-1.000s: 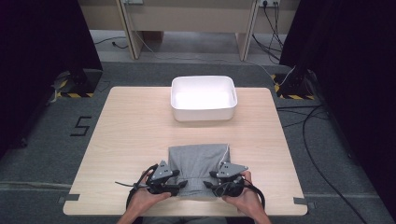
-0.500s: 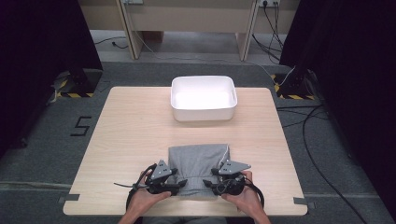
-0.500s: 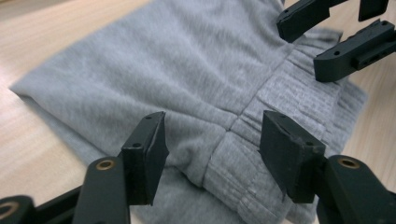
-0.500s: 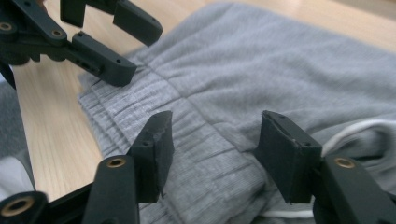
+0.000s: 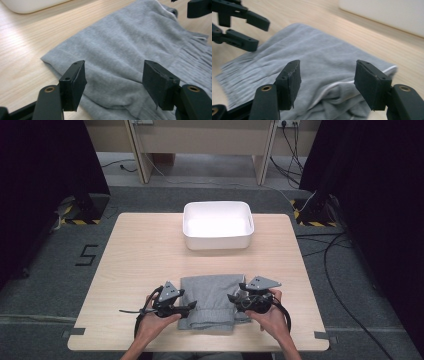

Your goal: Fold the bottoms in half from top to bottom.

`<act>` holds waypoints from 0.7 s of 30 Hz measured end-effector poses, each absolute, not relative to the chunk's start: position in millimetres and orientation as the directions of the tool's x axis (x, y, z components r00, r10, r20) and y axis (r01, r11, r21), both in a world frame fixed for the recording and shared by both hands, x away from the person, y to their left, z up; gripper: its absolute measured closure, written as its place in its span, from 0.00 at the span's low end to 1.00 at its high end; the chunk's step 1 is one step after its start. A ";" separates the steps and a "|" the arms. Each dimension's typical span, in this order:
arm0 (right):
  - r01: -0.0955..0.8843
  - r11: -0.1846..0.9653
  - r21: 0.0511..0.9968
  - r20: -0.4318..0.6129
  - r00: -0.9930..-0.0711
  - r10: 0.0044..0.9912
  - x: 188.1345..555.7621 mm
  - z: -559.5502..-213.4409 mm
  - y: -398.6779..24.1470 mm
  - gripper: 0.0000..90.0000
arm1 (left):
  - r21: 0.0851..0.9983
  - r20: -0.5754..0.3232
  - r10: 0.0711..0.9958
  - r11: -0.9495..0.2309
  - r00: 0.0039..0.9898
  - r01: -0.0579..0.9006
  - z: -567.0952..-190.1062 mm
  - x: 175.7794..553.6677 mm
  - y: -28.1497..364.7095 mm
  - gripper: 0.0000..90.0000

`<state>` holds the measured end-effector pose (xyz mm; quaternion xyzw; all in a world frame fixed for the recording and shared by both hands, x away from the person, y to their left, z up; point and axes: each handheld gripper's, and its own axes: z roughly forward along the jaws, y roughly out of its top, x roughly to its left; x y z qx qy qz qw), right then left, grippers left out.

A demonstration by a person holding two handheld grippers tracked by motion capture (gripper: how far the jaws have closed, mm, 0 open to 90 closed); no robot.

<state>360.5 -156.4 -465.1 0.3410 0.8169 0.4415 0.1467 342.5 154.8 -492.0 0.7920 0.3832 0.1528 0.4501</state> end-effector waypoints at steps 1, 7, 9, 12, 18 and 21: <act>0.430 0.377 0.820 0.060 -0.720 0.692 362.9 -464.8 -157.5 0.42 | 0.830 -0.096 0.748 -0.303 0.656 0.468 -492.0 344.3 155.2 0.38; 0.441 0.370 0.818 0.069 -0.713 0.698 370.2 -463.5 -160.5 0.42 | 0.825 -0.080 0.773 -0.303 0.630 0.477 -491.9 355.2 159.5 0.37; 0.443 0.370 0.817 0.067 -0.710 0.701 371.0 -464.0 -161.2 0.42 | 0.823 -0.075 0.779 -0.304 0.622 0.480 -491.5 357.6 161.7 0.37; 0.451 0.366 0.814 0.069 -0.701 0.710 372.2 -466.4 -163.3 0.42 | 0.826 -0.082 0.788 -0.289 0.610 0.484 -491.3 359.7 164.8 0.37; 0.460 0.366 0.809 0.066 -0.689 0.722 373.1 -469.7 -167.6 0.41 | 0.825 -0.061 0.813 -0.286 0.579 0.487 -493.5 362.0 173.7 0.36; 0.462 0.368 0.807 0.058 -0.682 0.729 374.6 -471.0 -170.3 0.41 | 0.821 -0.071 0.819 -0.276 0.569 0.500 -495.4 362.7 175.5 0.36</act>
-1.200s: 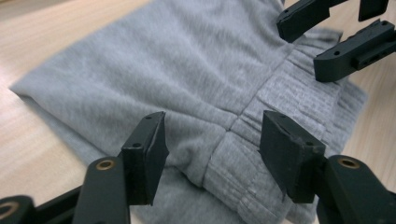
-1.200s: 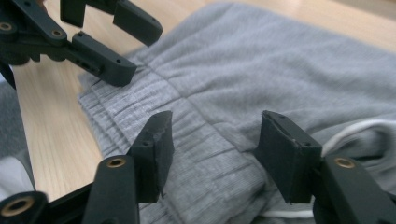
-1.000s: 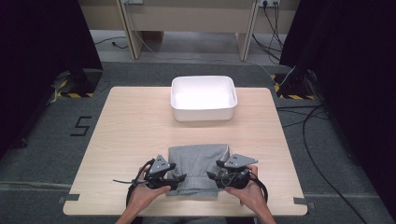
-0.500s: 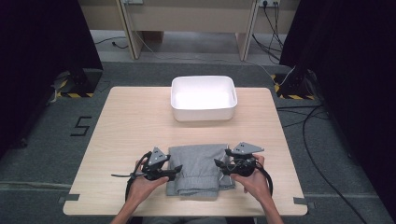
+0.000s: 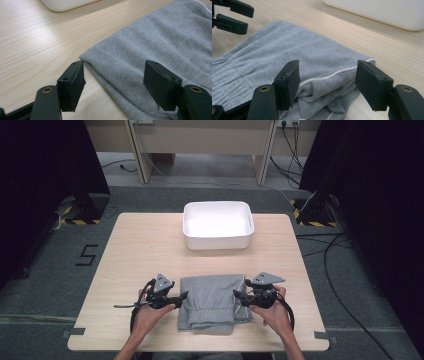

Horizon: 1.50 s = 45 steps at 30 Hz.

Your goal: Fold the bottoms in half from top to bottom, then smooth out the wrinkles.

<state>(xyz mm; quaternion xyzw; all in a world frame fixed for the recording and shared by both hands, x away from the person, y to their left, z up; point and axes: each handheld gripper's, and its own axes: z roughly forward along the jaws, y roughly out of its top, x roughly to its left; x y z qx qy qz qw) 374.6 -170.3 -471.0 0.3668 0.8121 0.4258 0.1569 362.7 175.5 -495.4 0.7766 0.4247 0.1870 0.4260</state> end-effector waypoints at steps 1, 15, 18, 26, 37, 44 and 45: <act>0.468 0.365 0.805 0.061 -0.677 0.733 374.9 -471.6 -171.0 0.41 | 0.819 -0.070 0.819 -0.278 0.569 0.502 -496.2 363.1 175.5 0.36; 0.479 0.382 0.790 0.040 -0.662 0.748 378.1 -476.2 -174.0 0.40 | 0.809 -0.065 0.821 -0.290 0.567 0.512 -502.1 365.1 174.6 0.36; 0.487 0.381 0.786 0.044 -0.659 0.751 379.1 -477.7 -174.4 0.39 | 0.804 -0.055 0.821 -0.301 0.568 0.513 -503.8 365.7 173.4 0.36; 0.481 0.382 0.789 0.040 -0.661 0.749 380.5 -478.5 -174.0 0.39 | 0.792 -0.042 0.820 -0.321 0.571 0.520 -510.1 367.0 171.5 0.36; 0.460 0.403 0.791 0.022 -0.680 0.733 384.6 -478.2 -162.3 0.40 | 0.777 -0.041 0.822 -0.331 0.568 0.535 -520.2 369.3 169.8 0.36; 0.514 0.432 0.741 0.007 -0.649 0.760 394.2 -498.5 -167.7 0.39 | 0.779 -0.032 0.820 -0.338 0.571 0.529 -520.5 369.2 171.0 0.37; 0.527 0.423 0.737 0.024 -0.646 0.763 395.1 -500.5 -169.8 0.39 | 0.778 -0.029 0.820 -0.341 0.572 0.527 -520.5 369.0 171.1 0.37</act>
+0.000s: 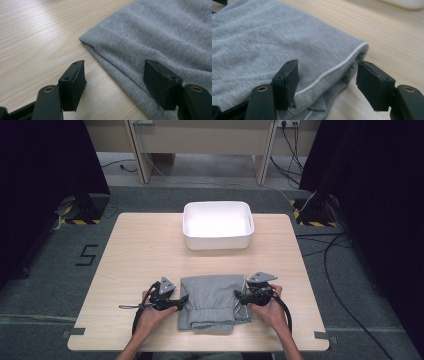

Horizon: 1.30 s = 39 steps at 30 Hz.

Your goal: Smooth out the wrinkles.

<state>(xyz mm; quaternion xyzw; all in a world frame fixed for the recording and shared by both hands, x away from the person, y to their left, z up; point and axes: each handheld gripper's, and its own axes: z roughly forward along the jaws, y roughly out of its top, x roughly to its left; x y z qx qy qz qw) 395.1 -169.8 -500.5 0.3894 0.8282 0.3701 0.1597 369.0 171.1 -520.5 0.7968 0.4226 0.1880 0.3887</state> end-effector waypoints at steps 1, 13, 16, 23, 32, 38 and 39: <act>0.534 0.409 0.740 0.042 -0.644 0.764 396.1 -502.4 -171.7 0.39 | 0.779 -0.028 0.820 -0.340 0.572 0.527 -520.5 368.9 171.3 0.37; 0.553 0.397 0.732 0.065 -0.638 0.767 395.4 -505.2 -173.1 0.42 | 0.779 -0.030 0.816 -0.343 0.577 0.525 -520.6 369.0 173.5 0.39; 0.553 0.400 0.731 0.068 -0.641 0.764 396.0 -506.0 -172.0 0.43 | 0.777 -0.020 0.814 -0.353 0.580 0.522 -520.1 369.5 174.2 0.39; 0.556 0.389 0.735 0.090 -0.648 0.756 399.1 -508.3 -167.1 0.45 | 0.775 0.012 0.820 -0.369 0.572 0.513 -518.8 371.6 178.8 0.41; 0.535 0.430 0.727 0.058 -0.672 0.738 406.4 -506.4 -143.5 0.46 | 0.768 0.020 0.840 -0.360 0.542 0.529 -517.9 378.5 194.2 0.43; 0.532 0.436 0.726 0.064 -0.683 0.728 416.8 -506.8 -129.6 0.46 | 0.769 -0.013 0.857 -0.321 0.516 0.553 -519.0 382.7 210.4 0.43; 0.532 0.436 0.725 0.065 -0.684 0.727 418.4 -506.8 -126.8 0.46 | 0.769 -0.022 0.859 -0.312 0.511 0.557 -519.3 383.3 213.2 0.43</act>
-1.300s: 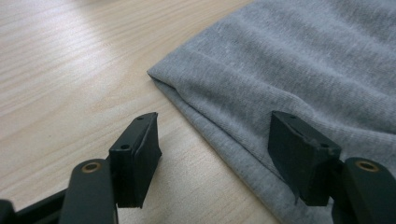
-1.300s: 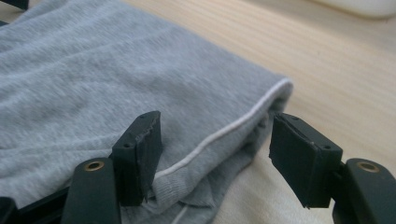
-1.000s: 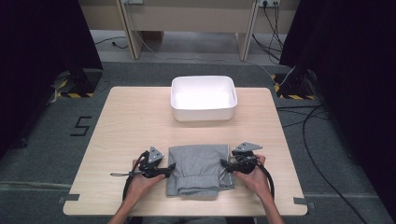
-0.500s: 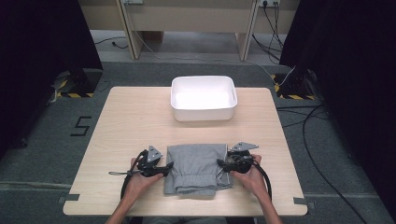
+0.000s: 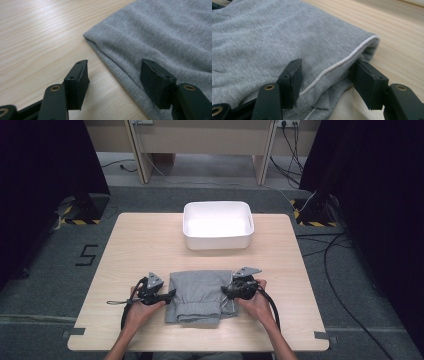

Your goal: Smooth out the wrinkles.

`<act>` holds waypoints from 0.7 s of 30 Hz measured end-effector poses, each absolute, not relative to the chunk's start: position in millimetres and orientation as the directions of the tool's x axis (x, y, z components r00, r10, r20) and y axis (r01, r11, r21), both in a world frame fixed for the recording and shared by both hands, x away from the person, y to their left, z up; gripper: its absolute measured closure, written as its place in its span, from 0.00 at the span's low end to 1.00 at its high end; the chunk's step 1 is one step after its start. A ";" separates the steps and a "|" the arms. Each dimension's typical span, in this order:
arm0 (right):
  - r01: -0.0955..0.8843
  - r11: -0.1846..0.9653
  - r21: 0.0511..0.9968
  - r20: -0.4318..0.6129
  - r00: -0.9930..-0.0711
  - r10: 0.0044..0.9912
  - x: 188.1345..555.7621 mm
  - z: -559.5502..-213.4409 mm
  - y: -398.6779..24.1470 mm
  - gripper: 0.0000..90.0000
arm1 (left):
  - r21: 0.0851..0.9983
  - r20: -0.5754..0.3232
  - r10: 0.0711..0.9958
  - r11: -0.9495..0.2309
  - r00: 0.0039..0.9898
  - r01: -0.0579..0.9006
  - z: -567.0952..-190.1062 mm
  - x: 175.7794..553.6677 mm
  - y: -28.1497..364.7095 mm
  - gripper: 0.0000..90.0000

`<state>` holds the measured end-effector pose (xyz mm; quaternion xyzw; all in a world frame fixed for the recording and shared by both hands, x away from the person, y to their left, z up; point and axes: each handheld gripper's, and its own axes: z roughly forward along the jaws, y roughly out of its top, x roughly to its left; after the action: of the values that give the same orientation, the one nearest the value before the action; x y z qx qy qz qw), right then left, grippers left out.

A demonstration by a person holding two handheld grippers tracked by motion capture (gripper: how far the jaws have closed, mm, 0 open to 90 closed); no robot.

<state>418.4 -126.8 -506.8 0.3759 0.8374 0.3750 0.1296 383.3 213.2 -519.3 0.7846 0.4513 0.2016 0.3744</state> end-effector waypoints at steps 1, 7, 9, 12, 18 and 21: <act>0.532 0.437 0.725 0.064 -0.685 0.726 420.1 -506.8 -123.9 0.46 | 0.768 -0.023 0.861 -0.311 0.509 0.560 -519.4 383.9 216.4 0.43; 0.532 0.445 0.720 0.070 -0.694 0.716 430.6 -506.8 -103.2 0.46 | 0.760 -0.001 0.872 -0.318 0.490 0.567 -517.6 387.3 231.7 0.43; 0.528 0.452 0.719 0.065 -0.699 0.712 433.4 -506.6 -97.0 0.46 | 0.758 -0.007 0.873 -0.313 0.487 0.572 -517.6 389.3 236.9 0.43; 0.528 0.461 0.713 0.060 -0.701 0.710 437.7 -506.0 -87.5 0.46 | 0.755 -0.007 0.877 -0.311 0.481 0.578 -517.4 392.3 245.4 0.43; 0.527 0.460 0.715 0.067 -0.706 0.705 447.0 -506.9 -70.2 0.46 | 0.752 -0.009 0.893 -0.290 0.449 0.592 -517.2 398.6 261.2 0.43; 0.524 0.465 0.714 0.062 -0.708 0.704 450.9 -506.7 -62.0 0.46 | 0.753 -0.012 0.904 -0.273 0.428 0.598 -517.6 400.7 268.2 0.43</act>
<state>450.9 -62.0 -506.7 0.3625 0.8470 0.3692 0.1217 400.7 268.2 -517.6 0.7680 0.4888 0.2165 0.3527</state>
